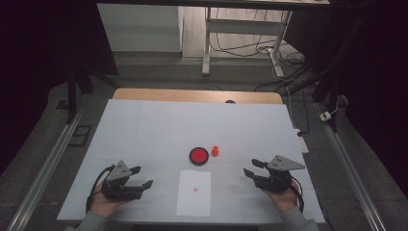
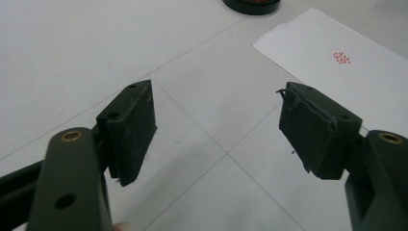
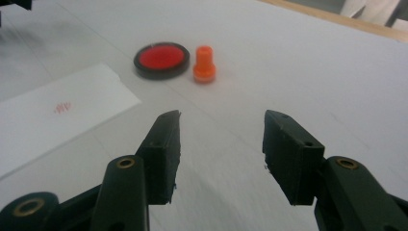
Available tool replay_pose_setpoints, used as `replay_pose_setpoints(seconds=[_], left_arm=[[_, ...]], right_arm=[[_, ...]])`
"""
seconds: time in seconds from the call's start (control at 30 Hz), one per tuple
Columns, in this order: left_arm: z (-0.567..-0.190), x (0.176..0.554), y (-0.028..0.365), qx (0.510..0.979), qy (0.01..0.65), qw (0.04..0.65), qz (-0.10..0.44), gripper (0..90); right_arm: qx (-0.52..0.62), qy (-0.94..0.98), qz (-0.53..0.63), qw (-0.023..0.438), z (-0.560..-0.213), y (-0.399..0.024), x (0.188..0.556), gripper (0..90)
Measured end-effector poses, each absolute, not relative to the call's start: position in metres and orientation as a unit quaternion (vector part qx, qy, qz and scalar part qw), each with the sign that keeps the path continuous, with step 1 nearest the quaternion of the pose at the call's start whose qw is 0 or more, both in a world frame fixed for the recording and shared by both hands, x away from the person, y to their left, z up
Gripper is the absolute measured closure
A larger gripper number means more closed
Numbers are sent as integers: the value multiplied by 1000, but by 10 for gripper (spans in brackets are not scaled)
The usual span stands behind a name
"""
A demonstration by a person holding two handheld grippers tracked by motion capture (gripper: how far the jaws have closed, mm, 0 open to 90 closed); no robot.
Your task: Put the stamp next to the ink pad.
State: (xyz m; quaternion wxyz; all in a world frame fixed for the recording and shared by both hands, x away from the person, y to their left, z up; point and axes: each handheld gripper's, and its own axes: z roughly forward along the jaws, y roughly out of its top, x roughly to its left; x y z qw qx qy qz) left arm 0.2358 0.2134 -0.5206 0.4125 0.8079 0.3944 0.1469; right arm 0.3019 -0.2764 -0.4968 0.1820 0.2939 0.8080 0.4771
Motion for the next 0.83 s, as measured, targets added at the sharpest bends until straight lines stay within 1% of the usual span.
replay_pose_setpoints(seconds=[0.3,0.83], left_arm=[[-521,233,211,811,391,410,147,287],[-520,233,212,811,389,410,149,285]], right_arm=[[318,806,465,182,-505,-307,290,475],[313,808,466,180,-506,-305,289,472]])
